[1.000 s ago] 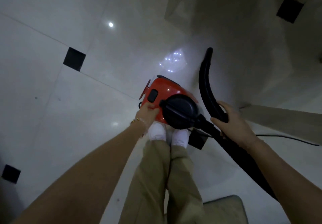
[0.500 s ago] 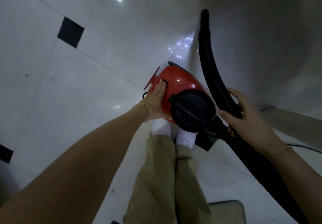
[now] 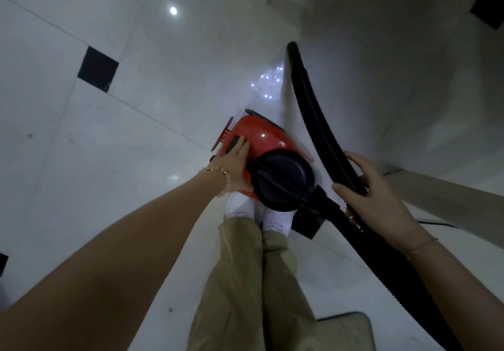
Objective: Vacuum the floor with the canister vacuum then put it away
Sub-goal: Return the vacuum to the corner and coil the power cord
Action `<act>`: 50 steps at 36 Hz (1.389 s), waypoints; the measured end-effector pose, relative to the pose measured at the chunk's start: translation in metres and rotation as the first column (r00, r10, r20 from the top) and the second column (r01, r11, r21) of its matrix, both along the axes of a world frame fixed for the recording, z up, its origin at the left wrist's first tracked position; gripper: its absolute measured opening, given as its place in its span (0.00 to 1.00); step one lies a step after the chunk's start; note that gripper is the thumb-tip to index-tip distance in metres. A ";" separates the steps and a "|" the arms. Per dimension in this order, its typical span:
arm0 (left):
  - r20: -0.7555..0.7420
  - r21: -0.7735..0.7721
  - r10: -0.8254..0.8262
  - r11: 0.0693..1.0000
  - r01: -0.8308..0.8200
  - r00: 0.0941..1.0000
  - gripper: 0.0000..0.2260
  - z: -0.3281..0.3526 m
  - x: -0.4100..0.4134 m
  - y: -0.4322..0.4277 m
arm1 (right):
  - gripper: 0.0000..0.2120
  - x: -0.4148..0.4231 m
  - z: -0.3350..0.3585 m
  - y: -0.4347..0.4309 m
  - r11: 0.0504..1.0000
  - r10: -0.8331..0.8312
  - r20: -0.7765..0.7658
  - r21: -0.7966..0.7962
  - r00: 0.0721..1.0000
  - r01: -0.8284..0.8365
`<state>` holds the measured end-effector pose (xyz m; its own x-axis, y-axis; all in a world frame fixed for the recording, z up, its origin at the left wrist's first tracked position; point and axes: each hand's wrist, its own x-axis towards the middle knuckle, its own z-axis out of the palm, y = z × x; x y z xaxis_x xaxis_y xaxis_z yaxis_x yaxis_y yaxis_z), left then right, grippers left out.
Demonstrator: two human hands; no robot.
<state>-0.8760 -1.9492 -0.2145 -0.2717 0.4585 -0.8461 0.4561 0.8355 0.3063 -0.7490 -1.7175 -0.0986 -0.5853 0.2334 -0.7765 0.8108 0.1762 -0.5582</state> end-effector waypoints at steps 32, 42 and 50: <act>-0.142 0.171 -0.414 0.885 0.434 0.899 0.24 0.240 0.040 0.003 | 0.22 0.101 0.269 -0.055 0.850 -0.527 -0.010 0.004 0.850 0.527; -0.251 0.374 -0.281 0.855 0.361 0.926 0.19 0.443 0.059 -0.015 | 0.18 0.197 0.468 -0.106 0.677 -0.736 -0.058 -0.083 0.675 0.731; -0.315 0.465 -0.247 0.802 0.376 0.916 0.21 0.529 0.083 -0.015 | 0.20 0.290 0.552 -0.172 0.378 -0.919 -0.163 -0.103 0.359 0.920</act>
<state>-0.7934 -1.9645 0.3142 -0.1936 0.8952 -0.4014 0.7742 0.3907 0.4979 -0.4586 -1.8898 0.4538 -0.1171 0.7140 -0.6903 0.3656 -0.6153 -0.6984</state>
